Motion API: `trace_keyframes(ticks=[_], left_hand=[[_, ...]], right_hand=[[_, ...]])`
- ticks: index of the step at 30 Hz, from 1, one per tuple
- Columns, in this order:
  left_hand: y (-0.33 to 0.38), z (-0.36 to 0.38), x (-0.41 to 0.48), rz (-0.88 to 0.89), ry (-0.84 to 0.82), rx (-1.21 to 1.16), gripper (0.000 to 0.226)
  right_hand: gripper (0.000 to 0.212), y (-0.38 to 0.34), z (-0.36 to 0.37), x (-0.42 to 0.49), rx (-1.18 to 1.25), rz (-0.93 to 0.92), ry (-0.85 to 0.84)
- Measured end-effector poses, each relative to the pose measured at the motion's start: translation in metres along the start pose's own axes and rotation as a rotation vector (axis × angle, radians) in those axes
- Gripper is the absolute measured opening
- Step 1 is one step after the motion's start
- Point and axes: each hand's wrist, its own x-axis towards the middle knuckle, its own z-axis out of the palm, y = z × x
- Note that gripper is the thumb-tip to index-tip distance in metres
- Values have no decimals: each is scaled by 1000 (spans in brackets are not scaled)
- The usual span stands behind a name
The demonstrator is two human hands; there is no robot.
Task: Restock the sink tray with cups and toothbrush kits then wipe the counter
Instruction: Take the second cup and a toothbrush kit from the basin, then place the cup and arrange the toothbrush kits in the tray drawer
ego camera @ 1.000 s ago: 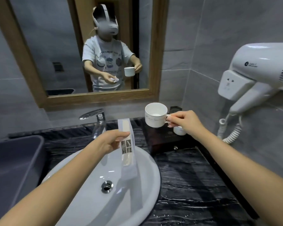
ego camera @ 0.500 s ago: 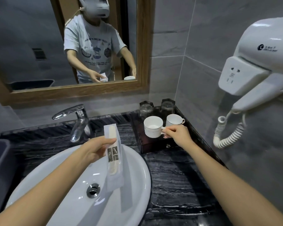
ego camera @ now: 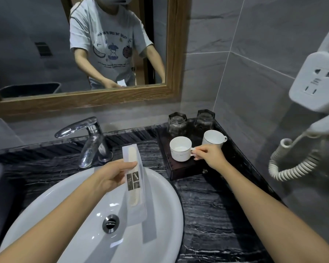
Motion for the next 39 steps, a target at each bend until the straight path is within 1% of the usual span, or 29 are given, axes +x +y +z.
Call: trace_keyframes(ticks=[3,7,9,12,14,15,17,19,22,25,27,29,34,39], left_hand=[[-2,0,3,-15,10,-11,11],[-5,0,8,-28,23,21,14],[-6,0,9,-34,24,34,15],[-8,2,12,-40,25,30,14],[-10,3,12,-44,25,33,13],[-10,4,13,-48,23,35,14],[-11,5,13,-53,14,30,13],[-12,6,13,-55,1,16,12],[-14,9,13,-54,-10,4,9],[-18,14,13,-59,-13,-4,9],[-22,19,14,-68,-30,-12,9],[-26,24,14,-78,-45,-13,9],[-34,34,14,-87,-69,17,9],[-41,38,13,-98,-58,38,8]], right_hand=[[23,3,1,5,-22,4,28],[20,7,7,5,-73,13,143],[21,4,12,3,-95,23,227],[31,-3,21,-4,-137,43,394],[31,-6,30,-14,-152,37,508],[30,-7,36,-19,-142,29,539],[29,-6,46,-32,-116,11,554],[29,0,51,-44,-141,10,578],[28,21,43,-59,-243,95,636],[30,42,31,-69,-347,224,591],[32,49,26,-68,-385,250,510],[30,53,25,-63,-347,262,455],[20,61,31,-55,-256,300,460],[22,61,34,-49,-201,269,479]])
